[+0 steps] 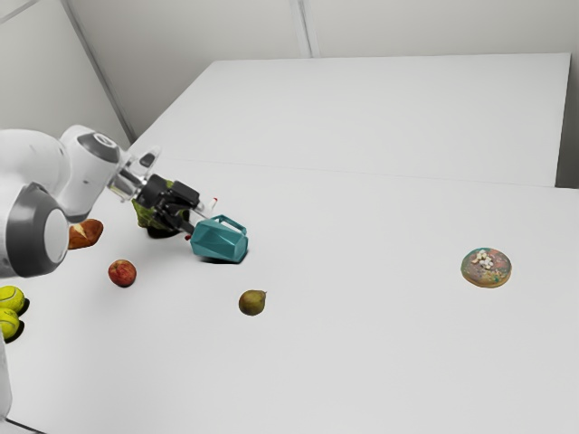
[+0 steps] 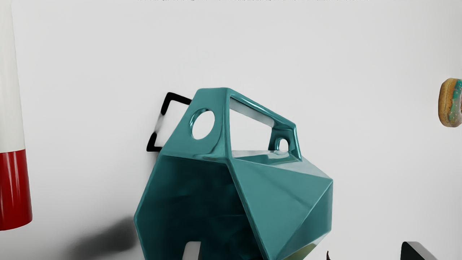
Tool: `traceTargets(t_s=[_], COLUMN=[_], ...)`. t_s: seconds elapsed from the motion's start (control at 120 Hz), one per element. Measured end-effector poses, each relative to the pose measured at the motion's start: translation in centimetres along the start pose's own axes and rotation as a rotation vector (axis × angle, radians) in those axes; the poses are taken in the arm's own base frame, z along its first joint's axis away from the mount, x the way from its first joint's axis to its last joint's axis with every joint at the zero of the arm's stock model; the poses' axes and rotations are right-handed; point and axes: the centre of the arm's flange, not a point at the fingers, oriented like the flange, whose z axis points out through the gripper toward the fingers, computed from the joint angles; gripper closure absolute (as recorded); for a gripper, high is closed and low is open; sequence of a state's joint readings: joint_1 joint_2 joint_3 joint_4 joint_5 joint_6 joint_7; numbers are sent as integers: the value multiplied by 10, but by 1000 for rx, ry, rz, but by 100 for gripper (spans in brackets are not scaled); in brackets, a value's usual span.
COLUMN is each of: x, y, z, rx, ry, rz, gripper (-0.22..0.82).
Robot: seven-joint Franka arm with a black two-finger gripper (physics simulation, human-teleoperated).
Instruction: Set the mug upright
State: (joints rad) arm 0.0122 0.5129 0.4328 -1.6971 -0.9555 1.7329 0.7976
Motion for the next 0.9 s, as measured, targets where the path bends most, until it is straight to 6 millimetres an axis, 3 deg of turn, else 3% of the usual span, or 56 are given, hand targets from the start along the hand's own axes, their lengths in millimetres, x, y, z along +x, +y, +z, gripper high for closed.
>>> traceTargets(t_s=[0.317,0.608,0.7,0.808,0.9], x=[-7,-13,-12,-10,-7], y=[-7,-10,-9,-3,6], z=[24,33,32,29,24], rx=[-85,-127,-134,-159,-191], ry=[22,45,54,74,94], rz=[-5,-7,-1,7,18], gripper=[0,1,11,37,52])
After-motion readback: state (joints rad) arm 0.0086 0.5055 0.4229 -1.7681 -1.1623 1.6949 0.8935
